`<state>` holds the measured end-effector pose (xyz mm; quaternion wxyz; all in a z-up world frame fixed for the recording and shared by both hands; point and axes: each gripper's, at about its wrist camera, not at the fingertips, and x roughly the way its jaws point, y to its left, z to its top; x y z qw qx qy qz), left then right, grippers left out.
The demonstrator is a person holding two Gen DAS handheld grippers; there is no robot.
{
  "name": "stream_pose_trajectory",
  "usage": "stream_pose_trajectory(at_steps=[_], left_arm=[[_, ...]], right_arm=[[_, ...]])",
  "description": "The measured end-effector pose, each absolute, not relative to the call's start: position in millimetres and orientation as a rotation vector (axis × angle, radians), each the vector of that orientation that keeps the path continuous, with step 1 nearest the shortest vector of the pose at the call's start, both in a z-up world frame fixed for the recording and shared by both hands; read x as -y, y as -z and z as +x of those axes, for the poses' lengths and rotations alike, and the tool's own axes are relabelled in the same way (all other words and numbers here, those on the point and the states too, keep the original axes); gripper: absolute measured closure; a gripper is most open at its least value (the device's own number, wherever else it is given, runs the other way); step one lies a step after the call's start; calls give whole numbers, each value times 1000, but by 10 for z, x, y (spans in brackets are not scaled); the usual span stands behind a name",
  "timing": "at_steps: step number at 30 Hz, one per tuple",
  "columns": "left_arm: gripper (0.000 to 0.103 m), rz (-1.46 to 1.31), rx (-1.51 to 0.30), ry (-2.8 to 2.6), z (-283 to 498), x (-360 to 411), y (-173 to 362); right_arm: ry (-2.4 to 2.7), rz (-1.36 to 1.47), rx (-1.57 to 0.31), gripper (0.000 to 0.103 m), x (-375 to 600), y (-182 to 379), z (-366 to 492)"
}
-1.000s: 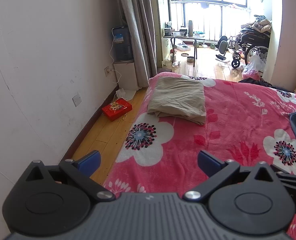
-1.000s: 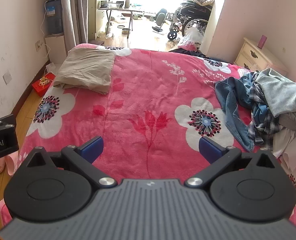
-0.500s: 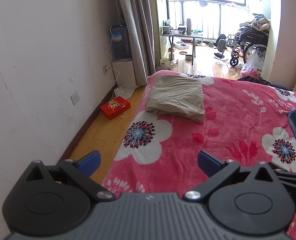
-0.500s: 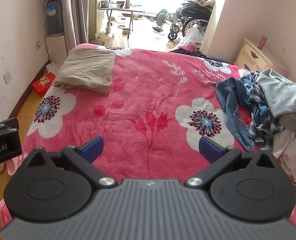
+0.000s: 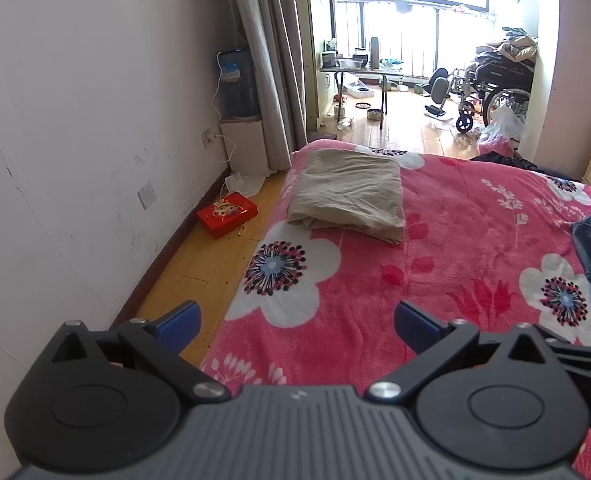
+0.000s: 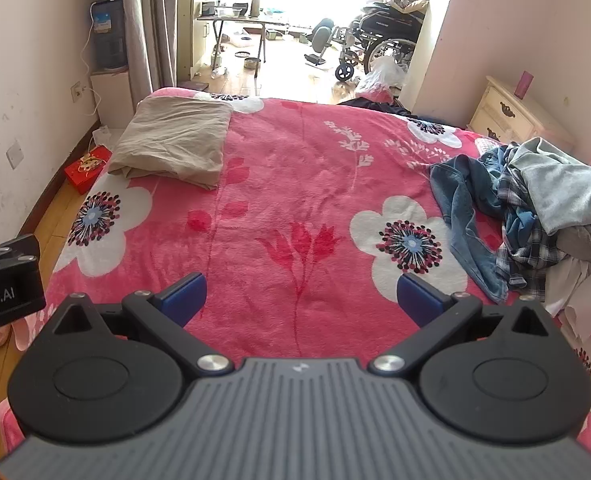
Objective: Fold clothes
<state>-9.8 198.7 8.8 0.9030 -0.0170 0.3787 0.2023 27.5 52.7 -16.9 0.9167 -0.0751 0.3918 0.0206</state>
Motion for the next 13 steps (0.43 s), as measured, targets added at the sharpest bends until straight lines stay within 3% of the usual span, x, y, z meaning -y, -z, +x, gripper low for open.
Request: stream_pose_trajectory(at_steps=[13], left_arm=[[0,-31,-786,-426,-84,-1990,-58]], right_arm=[[-43,-154,-809,1,-526,182,296]])
